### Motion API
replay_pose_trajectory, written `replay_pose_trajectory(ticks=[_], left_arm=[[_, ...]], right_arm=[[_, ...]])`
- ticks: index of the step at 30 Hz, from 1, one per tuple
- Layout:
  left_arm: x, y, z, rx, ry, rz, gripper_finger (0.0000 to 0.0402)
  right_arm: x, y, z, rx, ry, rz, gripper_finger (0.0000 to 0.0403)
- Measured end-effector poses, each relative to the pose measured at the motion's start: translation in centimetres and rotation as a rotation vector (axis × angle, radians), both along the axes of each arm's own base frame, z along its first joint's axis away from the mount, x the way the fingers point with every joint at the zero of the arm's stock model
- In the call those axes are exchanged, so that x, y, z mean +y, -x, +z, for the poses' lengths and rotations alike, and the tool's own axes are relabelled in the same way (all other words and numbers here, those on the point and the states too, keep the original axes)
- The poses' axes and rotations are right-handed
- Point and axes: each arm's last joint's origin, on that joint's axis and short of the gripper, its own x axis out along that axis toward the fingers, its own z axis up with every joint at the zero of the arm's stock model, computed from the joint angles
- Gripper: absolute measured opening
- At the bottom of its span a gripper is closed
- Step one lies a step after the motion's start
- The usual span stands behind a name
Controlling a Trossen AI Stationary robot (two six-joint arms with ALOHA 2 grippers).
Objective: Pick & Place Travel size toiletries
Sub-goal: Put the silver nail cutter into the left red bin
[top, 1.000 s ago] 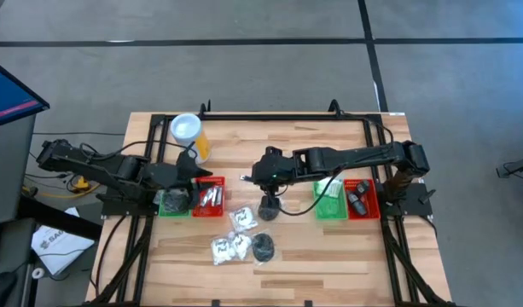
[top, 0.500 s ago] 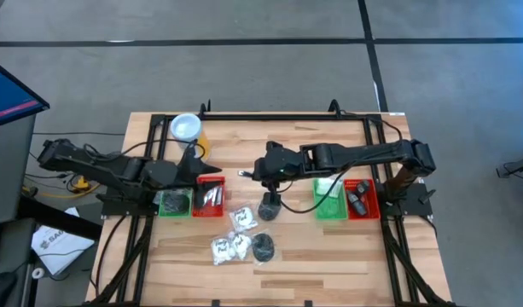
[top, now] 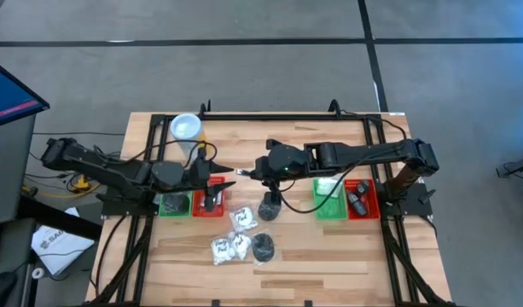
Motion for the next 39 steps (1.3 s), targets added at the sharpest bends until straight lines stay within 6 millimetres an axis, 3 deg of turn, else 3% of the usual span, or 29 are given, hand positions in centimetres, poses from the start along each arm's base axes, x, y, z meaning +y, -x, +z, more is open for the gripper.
replay_pose_trajectory(ticks=[22,28,34,39], left_arm=[[-0.6,-2.8,0.1,-0.13,-0.137,-0.023,0.0163],[-0.6,-2.9,0.2,-0.139,-0.142,-0.023,0.0124],[-0.7,-2.9,0.2,-0.141,-0.136,-0.033,0.0054],[-0.7,-2.9,0.2,-0.14,-0.137,-0.031,0.005]], right_arm=[[0.0,-0.3,0.3,-0.039,0.016,0.017,0.0032],[0.0,-0.3,0.3,-0.039,0.016,0.02,0.0039],[0.1,-0.2,0.2,-0.032,0.024,0.032,0.0035],[0.1,-0.2,0.3,-0.033,0.02,0.027,0.005]])
